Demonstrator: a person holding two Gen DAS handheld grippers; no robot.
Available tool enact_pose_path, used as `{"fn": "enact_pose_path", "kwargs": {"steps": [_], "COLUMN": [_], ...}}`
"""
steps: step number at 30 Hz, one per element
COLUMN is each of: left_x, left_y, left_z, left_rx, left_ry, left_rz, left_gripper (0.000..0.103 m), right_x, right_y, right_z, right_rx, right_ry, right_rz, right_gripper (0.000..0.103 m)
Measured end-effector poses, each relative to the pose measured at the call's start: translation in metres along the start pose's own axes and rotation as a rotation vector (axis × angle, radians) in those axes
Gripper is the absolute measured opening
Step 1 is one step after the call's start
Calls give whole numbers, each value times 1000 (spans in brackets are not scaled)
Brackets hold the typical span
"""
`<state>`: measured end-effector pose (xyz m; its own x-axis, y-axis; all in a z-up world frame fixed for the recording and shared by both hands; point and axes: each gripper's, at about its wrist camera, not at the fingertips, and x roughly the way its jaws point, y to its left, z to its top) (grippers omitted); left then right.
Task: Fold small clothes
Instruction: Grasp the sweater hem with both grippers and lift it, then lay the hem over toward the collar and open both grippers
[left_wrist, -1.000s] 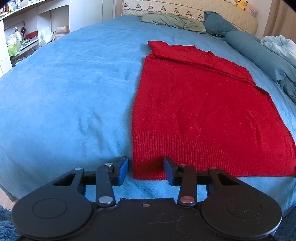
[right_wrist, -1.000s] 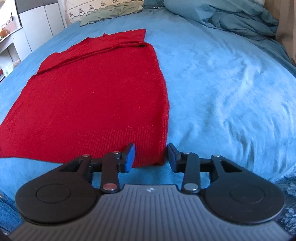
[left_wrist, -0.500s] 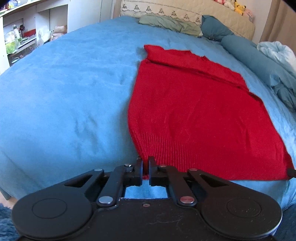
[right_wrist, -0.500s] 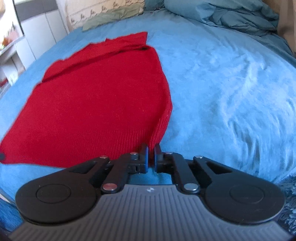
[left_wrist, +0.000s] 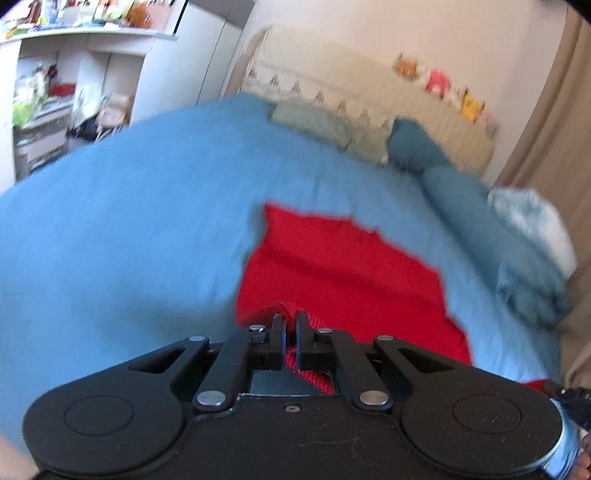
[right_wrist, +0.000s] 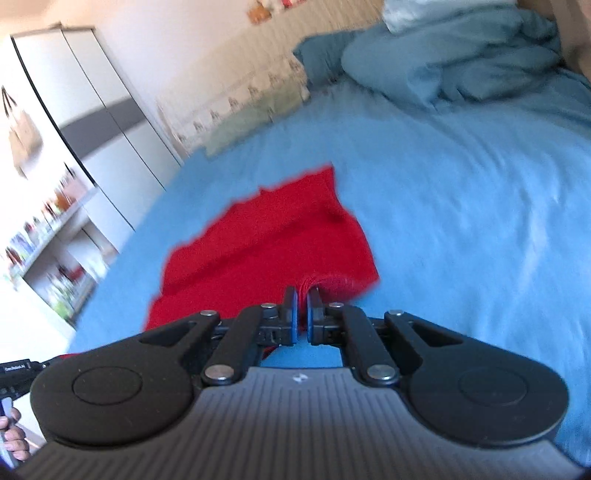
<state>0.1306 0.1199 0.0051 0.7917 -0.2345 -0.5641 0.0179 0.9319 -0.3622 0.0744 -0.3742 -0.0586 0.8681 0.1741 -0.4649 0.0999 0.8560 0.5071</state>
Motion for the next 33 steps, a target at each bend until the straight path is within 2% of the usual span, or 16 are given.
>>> {"fn": "enact_pose_path", "kwargs": {"steps": [5, 9, 11, 14, 16, 18, 21, 25, 26, 28, 29, 30, 32, 33], "left_x": [55, 132, 187, 268, 323, 360, 393, 414, 415, 410, 405, 397, 374, 364], "left_y": [-25, -37, -40, -40, -33, -26, -15, -5, -3, 1, 1, -3, -14, -18], "left_z": [89, 154, 176, 185, 180, 167, 153, 156, 157, 159, 160, 160, 158, 153], "left_rx": [13, 4, -11, 2, -4, -9, -5, -34, -46, -64, -60, -39, 53, 87], "left_ry": [-108, -157, -140, -98, -33, 7, 33, 27, 24, 2, -13, -41, -81, -83], "left_rz": [-8, 32, 64, 130, 162, 187, 205, 213, 219, 235, 239, 245, 248, 246], "left_gripper": [4, 4, 4, 4, 4, 4, 4, 5, 10, 42, 68, 76, 77, 82], "right_x": [56, 142, 196, 288, 340, 379, 416, 447, 450, 452, 447, 438, 414, 401], "right_y": [19, 37, 39, 28, 16, 6, -4, -12, -13, -13, -12, -8, 5, 13], "right_z": [91, 163, 186, 196, 188, 177, 171, 176, 175, 176, 176, 172, 164, 157], "right_rx": [-8, -65, -91, -73, -51, -41, -55, -44, -50, -51, -58, -80, -167, -208], "right_ry": [-74, -78, -56, 4, 44, 79, 80, 72, 72, 66, 49, 25, -56, -80], "right_rz": [77, 45, -2, -71, -121, -160, -180, -192, -196, -198, -186, -175, -163, -137], "right_gripper": [20, 20, 20, 20, 20, 20, 20, 20, 20, 25, 38, 64, 91, 98]}}
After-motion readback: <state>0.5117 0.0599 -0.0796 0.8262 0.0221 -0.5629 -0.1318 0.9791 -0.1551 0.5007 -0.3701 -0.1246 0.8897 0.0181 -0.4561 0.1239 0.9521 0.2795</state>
